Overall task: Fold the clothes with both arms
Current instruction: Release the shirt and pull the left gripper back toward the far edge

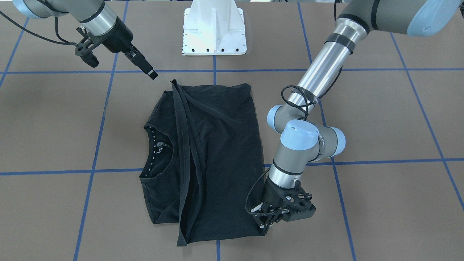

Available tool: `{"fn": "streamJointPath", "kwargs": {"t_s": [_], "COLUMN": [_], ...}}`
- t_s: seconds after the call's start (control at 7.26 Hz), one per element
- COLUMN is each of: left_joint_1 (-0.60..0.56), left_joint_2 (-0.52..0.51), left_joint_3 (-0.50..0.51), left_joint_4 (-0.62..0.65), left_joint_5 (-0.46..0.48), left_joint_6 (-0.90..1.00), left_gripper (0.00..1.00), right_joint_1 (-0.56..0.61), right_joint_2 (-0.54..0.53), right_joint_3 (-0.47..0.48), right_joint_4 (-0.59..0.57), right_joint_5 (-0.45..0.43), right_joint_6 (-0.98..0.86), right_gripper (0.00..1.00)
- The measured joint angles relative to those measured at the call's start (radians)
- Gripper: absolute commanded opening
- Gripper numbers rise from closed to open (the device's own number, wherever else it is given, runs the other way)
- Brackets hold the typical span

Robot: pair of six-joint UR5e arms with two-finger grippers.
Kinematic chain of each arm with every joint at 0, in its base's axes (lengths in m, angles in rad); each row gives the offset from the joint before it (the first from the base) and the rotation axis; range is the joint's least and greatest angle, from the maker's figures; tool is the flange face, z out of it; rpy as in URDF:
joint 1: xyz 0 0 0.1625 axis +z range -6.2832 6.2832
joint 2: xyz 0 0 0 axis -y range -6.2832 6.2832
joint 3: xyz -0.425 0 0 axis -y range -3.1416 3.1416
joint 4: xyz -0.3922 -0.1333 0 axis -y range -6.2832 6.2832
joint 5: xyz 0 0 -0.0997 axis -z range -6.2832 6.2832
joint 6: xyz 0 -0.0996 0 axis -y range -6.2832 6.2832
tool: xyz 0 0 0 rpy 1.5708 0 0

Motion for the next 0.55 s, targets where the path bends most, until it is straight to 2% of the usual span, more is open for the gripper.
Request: {"fn": "streamJointPath", "kwargs": {"t_s": [0.28, 0.41, 0.55], "left_joint_1": [-0.016, -0.024, -0.031], "left_joint_2": [-0.018, -0.014, 0.022], "left_joint_3": [0.009, -0.018, -0.093], "left_joint_4": [-0.014, -0.013, -0.004], "left_joint_5": [-0.005, -0.013, -0.037], "left_joint_6": [0.005, 0.006, 0.007], "left_gripper": [1.0, 1.0, 1.0], "right_joint_1": [-0.029, -0.055, -0.083], "right_joint_2": [0.018, 0.028, 0.036], "right_joint_3": [-0.003, -0.013, -0.028], "right_joint_4": [-0.001, -0.001, -0.012], "right_joint_5": [-0.052, -0.081, -0.102], "right_joint_6": [-0.035, -0.082, -0.156], "right_gripper": [1.0, 1.0, 1.0]}}
